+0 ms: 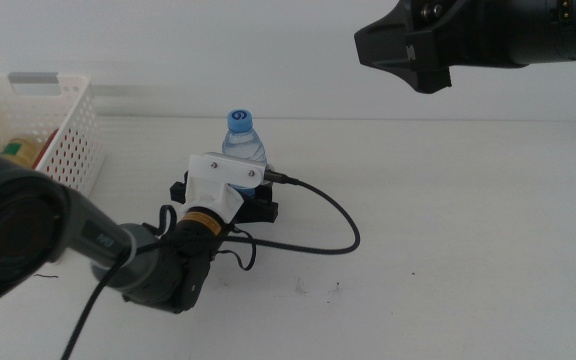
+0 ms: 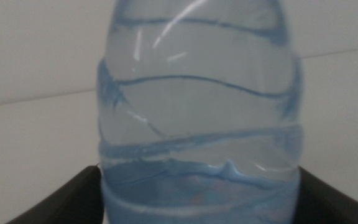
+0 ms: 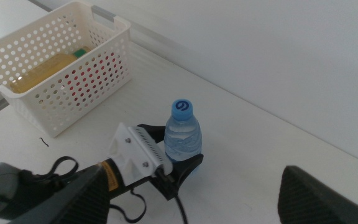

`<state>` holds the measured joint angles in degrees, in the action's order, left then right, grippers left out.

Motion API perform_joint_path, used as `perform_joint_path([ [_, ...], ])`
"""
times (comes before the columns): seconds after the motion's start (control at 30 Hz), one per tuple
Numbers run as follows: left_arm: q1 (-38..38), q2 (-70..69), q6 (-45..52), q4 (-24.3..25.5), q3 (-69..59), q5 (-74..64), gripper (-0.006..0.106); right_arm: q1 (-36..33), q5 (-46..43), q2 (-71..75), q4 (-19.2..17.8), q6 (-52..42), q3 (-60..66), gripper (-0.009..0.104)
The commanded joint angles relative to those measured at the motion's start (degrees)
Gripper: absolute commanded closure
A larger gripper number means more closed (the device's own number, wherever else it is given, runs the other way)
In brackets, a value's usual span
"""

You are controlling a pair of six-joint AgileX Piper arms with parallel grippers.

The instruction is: Use arms to grab the bottles and put them into the dustbin to the left of the table.

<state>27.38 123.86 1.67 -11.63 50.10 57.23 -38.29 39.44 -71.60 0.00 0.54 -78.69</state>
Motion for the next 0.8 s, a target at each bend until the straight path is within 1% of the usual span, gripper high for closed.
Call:
perform_joint_path([
  [0.0, -0.77, 1.64, -0.36, -0.66, 2.42, -0.5, 0.007, 0.18, -0.38, 0.41, -0.73, -0.19, -0.24, 0.014],
  [0.27, -2.28, 5.27, -0.08, 0.61, 8.74, -3.04, 0.007, 0.18, -0.38, 0.41, -0.73, -0.19, -0.24, 0.014],
  [0.33, -2.28, 5.65, -0.08, 1.18, 9.43, -3.04, 0.009, 0.18, -0.38, 0.41, -0.73, -0.19, -0.24, 0.014],
  [0.4, -2.28, 5.72, 0.02, 1.79, 9.94, -2.62, 0.018, 0.18, -0.38, 0.41, -0.73, -0.19, -0.24, 0.014],
  [0.43, -2.28, 5.72, 0.55, 2.4, 9.94, -2.34, 0.027, 0.18, -0.38, 0.41, -0.73, -0.19, -0.24, 0.014],
  [0.53, -2.17, 4.53, -0.47, 2.76, 8.72, -1.36, 0.061, 0.18, -0.38, 0.41, -0.73, -0.19, -0.24, 0.014],
  [0.6, -2.17, 0.77, -2.88, 3.04, 5.15, -2.93, 0.086, 0.18, -0.38, 0.41, -0.73, -0.19, -0.24, 0.014],
  [0.63, -2.17, -2.78, -3.62, 3.21, 3.21, -4.29, 0.095, 0.18, -0.38, 0.41, -0.73, -0.19, -0.24, 0.014],
  [0.67, -2.03, -6.32, -3.63, 3.38, 0.67, -6.4, 0.102, 0.18, -0.38, 0.41, -0.73, -0.19, -0.24, 0.014],
  [0.73, -1.76, -12.71, -3.63, 3.38, -3.39, -13.14, 0.102, 0.18, -0.38, 0.41, -0.73, -0.19, -0.24, 0.014],
  [0.77, -1.67, -17.71, -3.63, 3.47, -4.31, -19.28, 0.102, 0.18, -0.38, 0.41, -0.73, -0.19, -0.24, 0.014],
])
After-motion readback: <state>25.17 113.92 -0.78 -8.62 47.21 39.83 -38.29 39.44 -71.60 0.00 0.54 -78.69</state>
